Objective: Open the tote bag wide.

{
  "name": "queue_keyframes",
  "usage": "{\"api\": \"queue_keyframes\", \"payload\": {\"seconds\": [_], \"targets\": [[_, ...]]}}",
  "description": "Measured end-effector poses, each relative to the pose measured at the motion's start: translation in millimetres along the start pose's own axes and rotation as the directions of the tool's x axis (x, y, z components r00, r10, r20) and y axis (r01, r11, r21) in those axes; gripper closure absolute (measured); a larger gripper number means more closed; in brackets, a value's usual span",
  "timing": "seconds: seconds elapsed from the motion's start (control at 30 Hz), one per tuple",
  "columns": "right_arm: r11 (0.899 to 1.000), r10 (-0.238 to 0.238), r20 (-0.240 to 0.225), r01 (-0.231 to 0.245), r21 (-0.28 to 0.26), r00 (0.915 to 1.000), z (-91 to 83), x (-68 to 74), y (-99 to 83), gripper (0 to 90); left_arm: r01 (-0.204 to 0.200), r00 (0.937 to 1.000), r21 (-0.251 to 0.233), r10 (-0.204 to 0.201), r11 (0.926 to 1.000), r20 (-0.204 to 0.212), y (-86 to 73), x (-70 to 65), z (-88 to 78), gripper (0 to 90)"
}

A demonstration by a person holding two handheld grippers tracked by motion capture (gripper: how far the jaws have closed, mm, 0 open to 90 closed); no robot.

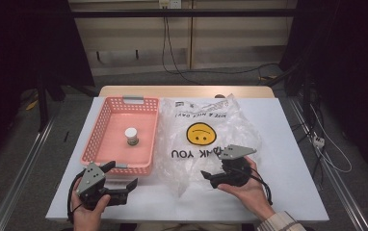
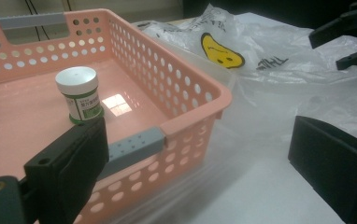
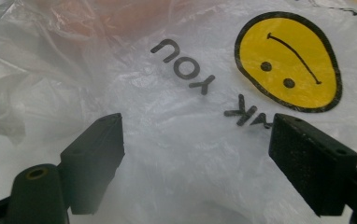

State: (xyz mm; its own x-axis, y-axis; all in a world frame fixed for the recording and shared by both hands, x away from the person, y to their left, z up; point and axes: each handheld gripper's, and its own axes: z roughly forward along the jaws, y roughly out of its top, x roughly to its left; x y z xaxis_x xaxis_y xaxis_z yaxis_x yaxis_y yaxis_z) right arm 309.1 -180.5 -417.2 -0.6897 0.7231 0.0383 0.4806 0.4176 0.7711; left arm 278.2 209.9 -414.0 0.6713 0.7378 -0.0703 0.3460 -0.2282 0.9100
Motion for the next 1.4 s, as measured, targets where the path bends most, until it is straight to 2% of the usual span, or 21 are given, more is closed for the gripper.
{"api": "queue_keyframes", "payload": {"seconds": [0.07,0.13,0.23,0.27,0.37,0.43,0.47,0.53,0.63,0.73,0.77,0.97,1.03,1.07,1.13,1.23,1.27,1.37,1.4], "targets": [[1.000,0.009,-0.022,-0.009,0.010,0.9997,9.3,0.1,-0.6,21.6,0.004,1.0000,-0.003,-0.004,1.0000,0.000,0.0,0.5,-0.9,4.8],[0.999,-0.010,-0.033,0.011,0.037,0.9994,14.4,0.9,-4.6,21.8,0.011,0.9999,-0.003,-0.011,0.9999,0.006,-0.2,1.3,-0.7,4.8],[0.998,-0.013,-0.029,0.015,0.064,0.9995,18.6,2.5,-10.4,22.3,0.014,0.9999,0.000,-0.014,0.9999,0.009,-0.5,0.7,-0.3,4.8],[0.997,-0.018,-0.027,0.020,0.073,0.9995,19.4,3.0,-11.2,22.1,0.003,0.9999,0.004,-0.003,1.0000,0.011,-0.5,0.3,0.1,4.8],[0.996,-0.018,-0.032,0.021,0.087,0.9993,22.1,4.1,-12.2,18.4,0.001,0.9999,0.009,-0.001,1.0000,0.013,-0.5,0.1,0.6,4.8],[0.994,-0.022,-0.029,0.025,0.110,0.9993,25.8,4.9,-13.2,11.8,0.002,0.9999,0.009,-0.002,1.0000,0.013,-0.5,0.2,0.6,4.8],[0.994,-0.022,-0.029,0.025,0.110,0.9993,25.8,4.9,-13.2,11.8,0.005,0.9999,0.007,-0.005,1.0000,0.013,-0.5,0.2,0.6,4.8],[0.988,-0.028,-0.039,0.034,0.150,0.9989,32.4,5.9,-16.4,11.0,0.003,0.9999,0.006,-0.003,1.0000,0.011,-0.3,0.8,0.3,4.8],[0.984,-0.027,-0.047,0.034,0.175,0.9986,36.1,5.8,-17.6,12.0,0.001,0.9999,0.005,-0.001,1.0000,0.012,-0.3,0.8,0.1,4.8],[0.977,-0.020,-0.065,0.033,0.209,0.9977,39.0,5.5,-19.0,19.9,0.001,0.9999,0.006,-0.001,1.0000,0.013,-0.4,1.0,-0.2,4.8],[0.974,-0.022,-0.065,0.036,0.222,0.9976,40.2,5.7,-19.9,20.1,0.001,0.9999,0.005,-0.001,1.0000,0.014,-0.4,1.1,-0.2,4.8],[0.974,-0.019,-0.067,0.034,0.222,0.9976,38.4,2.6,-18.4,31.2,-0.001,0.9999,0.007,0.001,1.0000,0.015,-0.3,1.1,0.0,4.8],[0.975,-0.001,-0.051,0.012,0.223,0.9987,37.7,0.3,-17.6,37.9,-0.003,0.9999,0.005,0.003,1.0000,0.010,-0.3,0.9,0.0,4.8],[0.975,-0.001,-0.051,0.012,0.223,0.9987,37.7,0.3,-17.6,37.9,-0.003,1.0000,0.003,0.003,1.0000,0.006,-0.3,0.9,-0.1,4.8],[0.975,0.037,-0.055,-0.023,0.222,0.9978,36.7,-3.5,-17.0,41.7,-0.002,1.0000,0.005,0.002,1.0000,0.009,-0.3,1.5,-0.2,4.8],[0.973,0.051,-0.058,-0.037,0.228,0.9970,35.4,-7.2,-15.6,49.8,-0.005,0.9999,0.009,0.005,0.9999,0.010,-0.4,1.4,0.1,4.8],[0.973,0.051,-0.058,-0.037,0.228,0.9970,35.4,-7.2,-15.6,49.8,-0.005,0.9999,0.009,0.005,0.9999,0.010,-0.4,1.4,0.1,4.8],[0.974,0.072,-0.072,-0.054,0.220,0.9948,35.1,-10.2,-15.0,63.6,-0.007,0.9999,0.011,0.007,0.9999,0.010,-0.4,1.4,0.3,4.8],[0.974,0.072,-0.072,-0.054,0.220,0.9948,35.1,-10.2,-15.0,63.6,-0.007,0.9999,0.011,0.007,0.9999,0.010,-0.4,1.5,0.3,4.8]]}}
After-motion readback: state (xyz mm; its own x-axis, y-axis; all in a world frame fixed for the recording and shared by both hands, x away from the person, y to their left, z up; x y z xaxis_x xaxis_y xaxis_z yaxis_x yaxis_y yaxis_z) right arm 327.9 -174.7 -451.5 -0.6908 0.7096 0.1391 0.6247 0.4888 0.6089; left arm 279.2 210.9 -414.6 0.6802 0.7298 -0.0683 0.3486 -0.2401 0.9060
